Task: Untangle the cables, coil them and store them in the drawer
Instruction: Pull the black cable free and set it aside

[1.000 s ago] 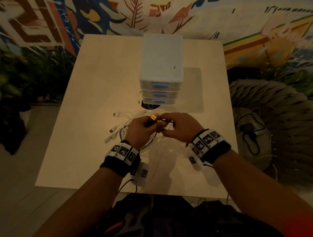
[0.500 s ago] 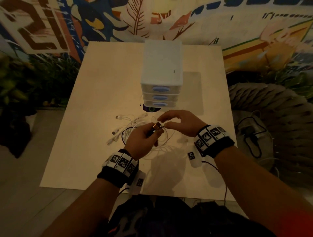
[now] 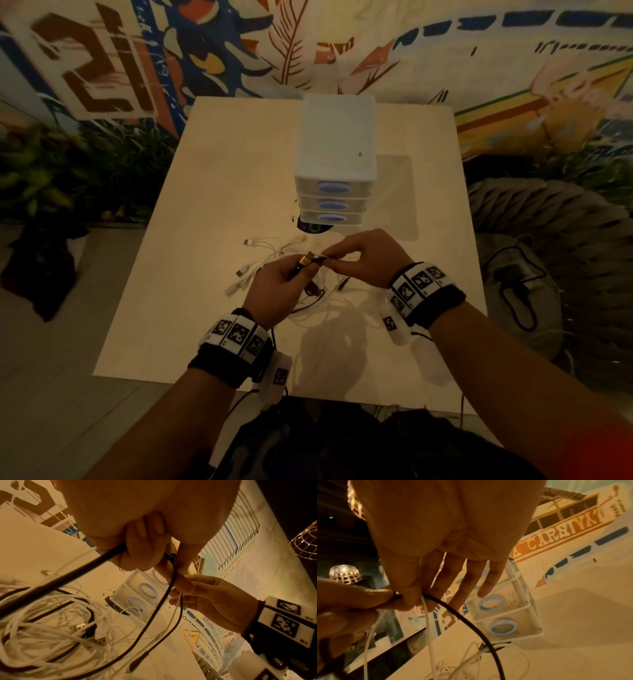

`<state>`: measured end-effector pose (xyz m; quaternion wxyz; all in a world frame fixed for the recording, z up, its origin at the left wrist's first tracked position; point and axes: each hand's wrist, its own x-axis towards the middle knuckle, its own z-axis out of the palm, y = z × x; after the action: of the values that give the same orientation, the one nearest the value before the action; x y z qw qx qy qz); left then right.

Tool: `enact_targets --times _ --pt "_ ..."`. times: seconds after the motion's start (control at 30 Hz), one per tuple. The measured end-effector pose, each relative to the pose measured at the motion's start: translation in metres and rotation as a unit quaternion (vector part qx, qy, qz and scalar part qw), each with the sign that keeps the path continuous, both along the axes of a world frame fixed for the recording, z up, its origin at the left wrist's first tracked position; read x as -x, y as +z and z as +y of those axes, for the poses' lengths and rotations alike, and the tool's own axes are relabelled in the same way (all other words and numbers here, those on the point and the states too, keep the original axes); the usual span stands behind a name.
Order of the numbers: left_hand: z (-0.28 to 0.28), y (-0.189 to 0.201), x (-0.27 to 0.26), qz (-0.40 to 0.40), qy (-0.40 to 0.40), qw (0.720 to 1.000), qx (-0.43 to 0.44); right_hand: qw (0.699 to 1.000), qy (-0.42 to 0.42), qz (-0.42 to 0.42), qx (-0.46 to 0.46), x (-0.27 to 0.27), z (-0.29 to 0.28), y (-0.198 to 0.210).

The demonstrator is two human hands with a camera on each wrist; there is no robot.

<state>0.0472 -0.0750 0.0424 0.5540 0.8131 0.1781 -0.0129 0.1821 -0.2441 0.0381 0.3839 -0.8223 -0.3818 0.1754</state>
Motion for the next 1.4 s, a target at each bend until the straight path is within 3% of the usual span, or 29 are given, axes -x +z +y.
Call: enact_targets --times 0.17,0.27,0.4,0.57,0.63,0.7,0.8,0.9,1.0,1.07,1.2,1.3,1.4 --pt "-0.003 -0.006 0.006 0.003 -0.006 1.000 -0.019 0.999 -0.026 0.038 -0.014 0.005 -0.007 -0.004" --pt "0.000 -0.011 0.009 0.017 0.028 0.999 -0.009 0.992 -0.120 0.033 -0.038 0.000 -0.013 -0.014" --pt "0.007 -0.008 0.016 -0.007 0.083 0.996 0.025 0.974 -0.192 -0.062 0.101 -0.022 -0.029 -0.028" --pt "0.006 0.001 0.017 -0.063 0.110 0.986 0.107 0.952 -0.214 0.076 0.205 -0.036 -0.037 -0.045" --pt "0.004 0.006 0.016 -0.082 0.115 0.983 0.117 0.951 -0.225 0.064 0.200 -0.031 -0.035 -0.043" --pt "0.003 0.009 0.015 -0.095 0.118 0.981 0.117 0.966 -0.214 -0.006 0.148 -0.019 -0.031 -0.031" --pt "0.003 0.012 0.012 -0.096 0.110 0.982 0.117 0.994 -0.098 -0.030 0.039 0.007 -0.019 -0.005" --pt "0.000 0.016 0.010 -0.103 0.076 0.981 0.144 0.995 -0.010 -0.043 0.084 0.019 -0.003 0.000" --pt "-0.001 0.017 0.009 -0.102 0.069 0.985 0.125 0.982 -0.064 -0.050 0.168 0.005 -0.002 0.006" --pt "0.001 0.015 0.009 -0.091 0.068 0.989 0.097 0.980 -0.121 -0.046 0.154 -0.006 -0.010 0.014" --pt "0.006 0.001 0.010 -0.047 0.045 0.997 0.047 0.972 -0.181 -0.119 0.089 -0.020 -0.023 0.033" --pt "0.008 -0.012 0.012 -0.028 0.056 0.998 -0.022 0.967 -0.146 -0.207 0.026 -0.028 -0.025 0.045" --pt "0.008 -0.017 0.011 -0.028 0.087 0.995 -0.033 0.987 -0.081 -0.131 0.034 -0.023 -0.025 0.058"
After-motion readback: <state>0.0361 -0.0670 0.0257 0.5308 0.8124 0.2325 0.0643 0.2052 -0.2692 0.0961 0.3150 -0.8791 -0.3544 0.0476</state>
